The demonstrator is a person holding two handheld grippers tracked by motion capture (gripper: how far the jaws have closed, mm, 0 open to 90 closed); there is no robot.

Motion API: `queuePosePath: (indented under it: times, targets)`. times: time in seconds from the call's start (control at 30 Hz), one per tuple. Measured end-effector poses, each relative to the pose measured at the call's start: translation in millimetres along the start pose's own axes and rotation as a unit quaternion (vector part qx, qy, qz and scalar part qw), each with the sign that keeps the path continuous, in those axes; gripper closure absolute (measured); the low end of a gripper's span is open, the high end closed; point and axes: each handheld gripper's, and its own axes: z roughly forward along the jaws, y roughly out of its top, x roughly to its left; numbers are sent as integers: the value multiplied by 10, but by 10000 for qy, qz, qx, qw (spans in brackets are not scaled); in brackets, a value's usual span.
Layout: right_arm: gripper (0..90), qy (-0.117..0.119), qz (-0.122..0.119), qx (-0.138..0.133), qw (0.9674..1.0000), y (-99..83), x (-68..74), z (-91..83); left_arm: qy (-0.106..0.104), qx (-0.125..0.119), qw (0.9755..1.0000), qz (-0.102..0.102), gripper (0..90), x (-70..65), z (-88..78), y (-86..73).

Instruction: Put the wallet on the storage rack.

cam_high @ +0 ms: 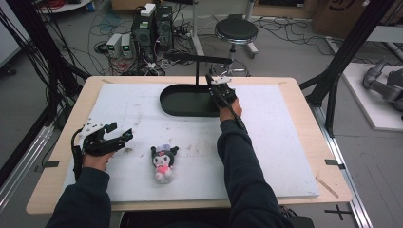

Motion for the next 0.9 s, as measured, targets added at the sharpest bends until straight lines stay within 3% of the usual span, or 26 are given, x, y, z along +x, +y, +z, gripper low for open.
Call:
queuePosePath:
  times: [0.2, 0.23, 0.27, 0.3, 0.37, 0.4, 0.43, 0.53, 0.57, 0.6, 0.67, 0.7, 0.73, 0.77, 0.9]
  targets:
    - [691, -50, -102, -102, 9999, 10, 169, 71, 0, 7, 10000, 11, 258, -3, 1, 0]
    - [552, 113, -47, -123, 9998, 19, 214, 88, -9, 5, 10000, 15, 258, -9, 1, 0]
    - [479, 190, -6, -188, 9996, 21, 217, 87, -13, 8, 10000, 18, 258, -11, 1, 0]
    - [479, 190, -6, -188, 9996, 21, 217, 87, -11, 13, 10000, 22, 258, -14, 2, 0]
    - [376, 481, 159, -352, 9981, 41, 216, 52, -16, 24, 10000, 31, 258, -12, 1, 0]
    - [376, 481, 159, -352, 9981, 41, 216, 52, -11, 29, 10000, 37, 258, -11, 1, 0]
    - [364, 703, 206, -424, 9964, 68, 184, -14, -11, 24, 10000, 32, 258, -11, 2, -1]
    - [393, 869, 287, -491, 9946, 95, 128, -124, -27, 34, 10000, 40, 258, -14, -6, 0]
    - [406, 946, 324, -623, 9930, 77, 56, -269, -33, 37, 10000, 48, 258, -15, -6, -1]
    - [406, 946, 324, -623, 9930, 77, 56, -269, -44, 32, 10000, 34, 258, -20, -4, -5]
    - [377, 1310, 407, -358, 9899, 34, -110, -459, -66, 40, 10000, 27, 258, -25, -4, -9]
    - [377, 1310, 407, -358, 9899, 34, -110, -459, -66, 40, 10000, 29, 258, -28, -6, -9]
    - [377, 1418, 272, -403, 9887, -34, -211, -619, -73, 40, 10000, 41, 258, -29, -8, -9]
    - [377, 1418, 272, -403, 9887, -34, -211, -619, -83, 32, 9999, 48, 258, -33, -9, -9]
    - [357, 1375, 79, -467, 9894, -236, -393, -942, -97, 24, 9999, 46, 258, -46, -15, -16]
